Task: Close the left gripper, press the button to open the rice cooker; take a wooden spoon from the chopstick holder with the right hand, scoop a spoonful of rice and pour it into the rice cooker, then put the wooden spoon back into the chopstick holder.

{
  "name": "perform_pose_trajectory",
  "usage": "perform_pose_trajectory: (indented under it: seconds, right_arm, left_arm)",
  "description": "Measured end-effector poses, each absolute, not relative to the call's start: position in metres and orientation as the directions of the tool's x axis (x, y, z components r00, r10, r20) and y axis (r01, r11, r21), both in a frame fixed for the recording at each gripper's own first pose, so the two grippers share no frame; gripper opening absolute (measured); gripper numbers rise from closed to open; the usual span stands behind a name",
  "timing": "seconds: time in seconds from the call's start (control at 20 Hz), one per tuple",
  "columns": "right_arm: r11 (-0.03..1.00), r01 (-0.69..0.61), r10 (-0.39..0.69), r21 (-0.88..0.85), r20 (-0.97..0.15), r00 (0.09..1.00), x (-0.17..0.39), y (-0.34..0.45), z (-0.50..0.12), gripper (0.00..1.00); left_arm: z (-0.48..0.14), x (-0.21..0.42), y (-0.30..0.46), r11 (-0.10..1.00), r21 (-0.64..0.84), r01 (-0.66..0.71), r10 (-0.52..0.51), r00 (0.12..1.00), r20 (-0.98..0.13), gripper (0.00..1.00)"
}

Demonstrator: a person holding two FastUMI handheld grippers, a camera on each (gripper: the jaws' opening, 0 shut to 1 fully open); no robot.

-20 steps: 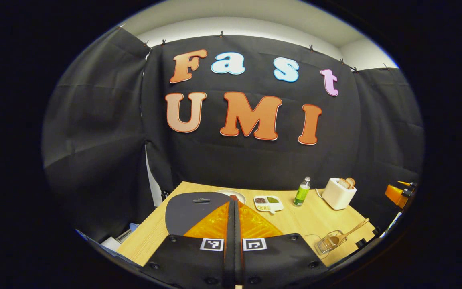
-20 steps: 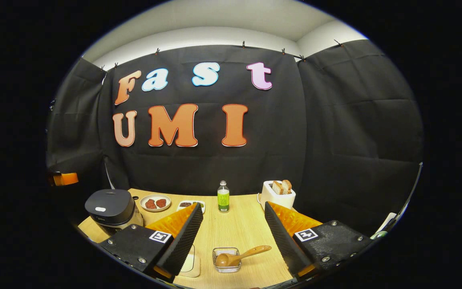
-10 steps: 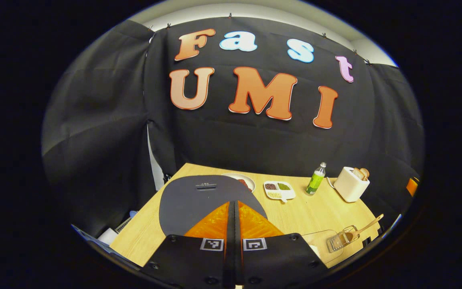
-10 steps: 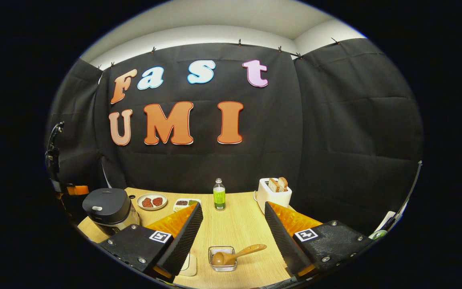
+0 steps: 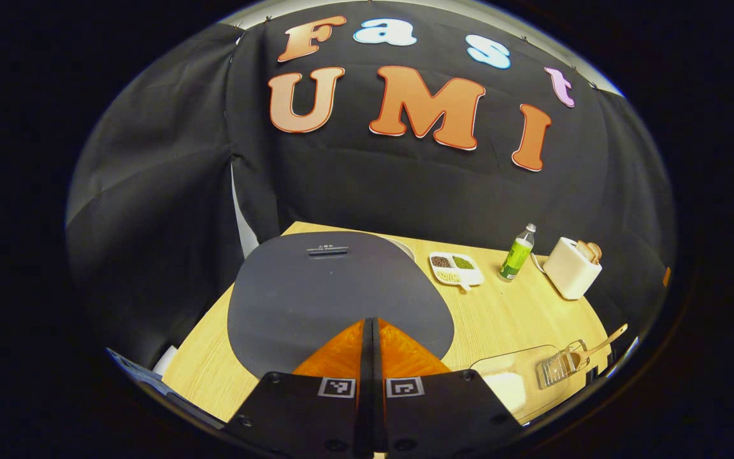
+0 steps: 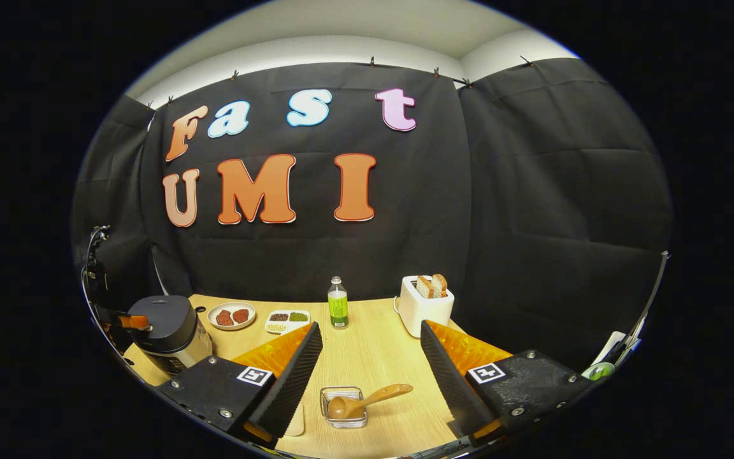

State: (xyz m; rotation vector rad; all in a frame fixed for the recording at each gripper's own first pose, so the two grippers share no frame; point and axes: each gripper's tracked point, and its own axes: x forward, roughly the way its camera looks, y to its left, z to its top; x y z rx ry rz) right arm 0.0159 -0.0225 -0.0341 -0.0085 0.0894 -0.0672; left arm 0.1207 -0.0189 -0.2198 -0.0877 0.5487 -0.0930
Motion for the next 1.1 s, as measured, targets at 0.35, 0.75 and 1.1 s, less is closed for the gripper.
perform_pose_trajectory:
  seconds: [0.35, 0.75, 1.1]
  right_arm:
    - [0.998, 0.067, -0.068, -0.004, -0.096, 0.993, 0.016, -0.020, -0.036, 0.96]
    - [0.998, 0.062, -0.065, -0.029, -0.115, 0.991, 0.011, -0.015, -0.044, 0.96]
    - [0.999, 0.043, -0.047, -0.034, -0.125, 0.991, 0.007, -0.007, -0.047, 0.96]
  left_arm:
    - [-0.223, 0.117, -0.019, 0.992, -0.108, 0.063, -0.110, 0.850, -0.516, 0.04]
    - [-0.226, 0.114, -0.021, 0.984, -0.146, 0.101, -0.169, 0.780, -0.603, 0.05]
    - [-0.226, 0.107, -0.016, 0.975, -0.051, 0.216, -0.189, 0.689, -0.699, 0.05]
